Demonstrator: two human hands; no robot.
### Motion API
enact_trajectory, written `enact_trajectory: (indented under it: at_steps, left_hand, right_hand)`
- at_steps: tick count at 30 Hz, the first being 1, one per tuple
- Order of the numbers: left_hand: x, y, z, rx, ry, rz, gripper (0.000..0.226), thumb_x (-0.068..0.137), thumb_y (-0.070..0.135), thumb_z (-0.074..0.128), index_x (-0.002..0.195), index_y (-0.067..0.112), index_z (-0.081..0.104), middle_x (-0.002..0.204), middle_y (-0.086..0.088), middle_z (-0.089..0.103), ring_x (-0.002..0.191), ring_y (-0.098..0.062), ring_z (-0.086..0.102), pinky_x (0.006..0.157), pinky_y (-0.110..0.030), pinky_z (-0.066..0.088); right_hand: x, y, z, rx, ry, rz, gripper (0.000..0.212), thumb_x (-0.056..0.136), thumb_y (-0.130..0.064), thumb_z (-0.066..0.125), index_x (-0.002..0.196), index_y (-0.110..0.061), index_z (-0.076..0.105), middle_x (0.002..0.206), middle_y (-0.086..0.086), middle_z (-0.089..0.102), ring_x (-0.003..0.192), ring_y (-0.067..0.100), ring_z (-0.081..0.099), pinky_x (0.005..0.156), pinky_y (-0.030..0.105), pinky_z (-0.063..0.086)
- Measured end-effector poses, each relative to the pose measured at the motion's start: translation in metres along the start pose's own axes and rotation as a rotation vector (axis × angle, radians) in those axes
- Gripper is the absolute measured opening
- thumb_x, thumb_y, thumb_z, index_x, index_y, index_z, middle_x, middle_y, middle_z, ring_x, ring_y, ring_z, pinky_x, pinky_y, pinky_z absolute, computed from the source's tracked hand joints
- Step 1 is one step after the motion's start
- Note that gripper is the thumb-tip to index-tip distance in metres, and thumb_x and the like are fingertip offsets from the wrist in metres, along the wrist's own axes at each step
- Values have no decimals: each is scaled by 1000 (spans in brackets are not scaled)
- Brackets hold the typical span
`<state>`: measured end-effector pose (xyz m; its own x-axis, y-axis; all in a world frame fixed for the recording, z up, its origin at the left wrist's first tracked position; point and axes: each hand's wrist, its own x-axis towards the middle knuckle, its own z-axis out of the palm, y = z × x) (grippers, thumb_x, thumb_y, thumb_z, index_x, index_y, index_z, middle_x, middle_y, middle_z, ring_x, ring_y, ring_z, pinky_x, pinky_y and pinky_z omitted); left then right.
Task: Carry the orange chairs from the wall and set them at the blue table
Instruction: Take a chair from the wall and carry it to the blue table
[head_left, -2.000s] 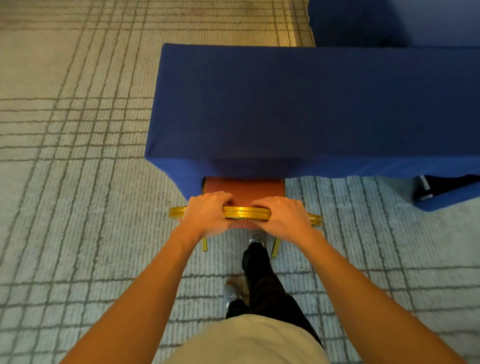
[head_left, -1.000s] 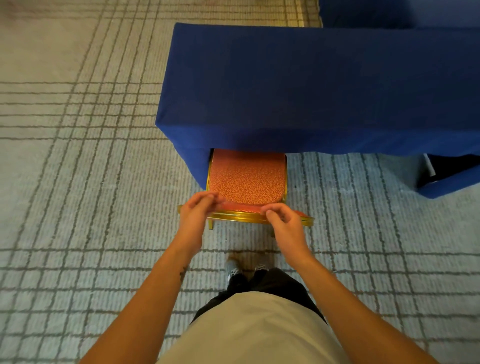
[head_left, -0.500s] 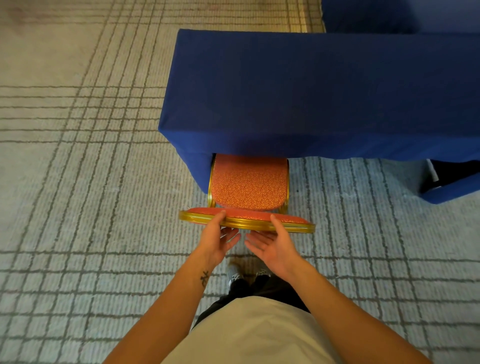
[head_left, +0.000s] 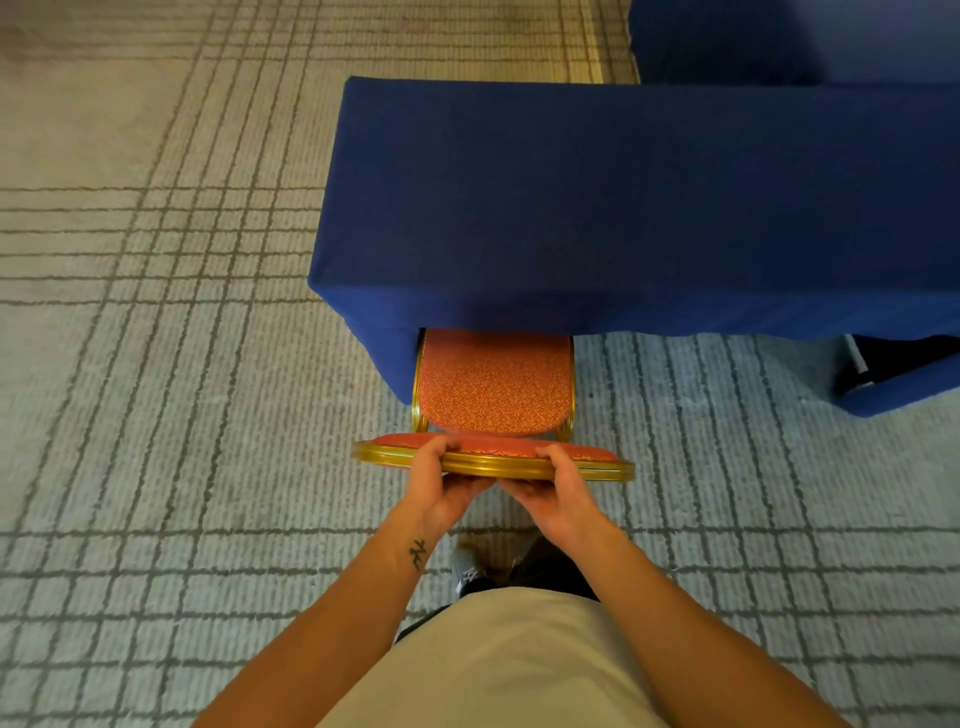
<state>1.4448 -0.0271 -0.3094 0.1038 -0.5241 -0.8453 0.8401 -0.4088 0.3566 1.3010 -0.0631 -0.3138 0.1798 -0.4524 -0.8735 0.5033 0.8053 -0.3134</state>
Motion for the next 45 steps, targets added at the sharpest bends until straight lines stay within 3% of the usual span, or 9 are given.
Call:
enact_trajectory:
  at_steps: [4,9,16,22,27,29,35,41,45]
  left_hand:
    - [15,2,14,-24,-22,-12,15,95,9,49,99,-1,59,95,-20,63,94,-35,63,107,-60,47]
    - [34,9,44,-66,2,15,16,94,8,49,105,-1,57,100,-22,62,95,-35,64,84,-53,60]
    - [72,56,84,-38,27,44,13,93,10,49,98,2,57,95,-19,61,93,-34,63,86,-52,58]
    - [110,96,121,-7,-2,54,16,92,9,48,95,3,62,92,-18,67,90,-33,67,84,-51,60]
    - [147,130,146,4,7,76,18,91,12,47,100,3,60,100,-20,63,95,-35,64,84,-52,59]
    - [158,144,156,-7,19,79,17,92,11,45,93,4,60,91,-17,64,90,-33,65,84,-54,59]
    - [174,147,166,-28,42,115,27,88,8,49,112,4,63,98,-18,66,97,-34,66,93,-58,57]
    - [166,148,162,5,35,72,24,96,20,56,115,7,64,106,-18,68,103,-34,67,100,-55,55]
    - [155,148,153,55,77,90,42,102,49,54,122,14,66,104,-12,78,103,-29,72,89,-44,59]
  right_hand:
    - [8,-24,2,-53,-15,-38,11,98,-11,53,102,-2,59,111,24,63,108,36,62,89,50,56]
    - [24,-56,13,-83,-18,-73,13,98,-11,52,102,-1,60,106,23,66,103,36,64,88,51,57]
    - [66,-97,54,-72,-37,-57,25,95,-11,55,117,-2,59,116,24,65,118,39,63,86,50,59]
    - [104,-142,89,-70,-51,-57,22,95,-13,55,114,-3,60,106,20,69,102,34,68,87,49,60]
    - [136,-171,121,-88,-82,-45,13,94,-13,56,104,-5,62,109,21,68,105,34,68,101,54,54]
    - [147,-183,134,-83,-87,-40,19,93,-11,58,110,-5,63,109,19,69,106,34,68,100,54,54]
    - [157,-197,140,-92,-115,-35,40,92,-13,64,131,-11,61,125,19,70,114,35,69,100,53,55]
    - [155,-186,136,-160,-46,-12,49,96,-35,65,138,-11,58,126,15,71,117,31,68,101,52,54]
    - [136,-176,145,-549,-223,124,58,96,-64,52,137,-22,57,128,9,71,120,25,67,104,46,52]
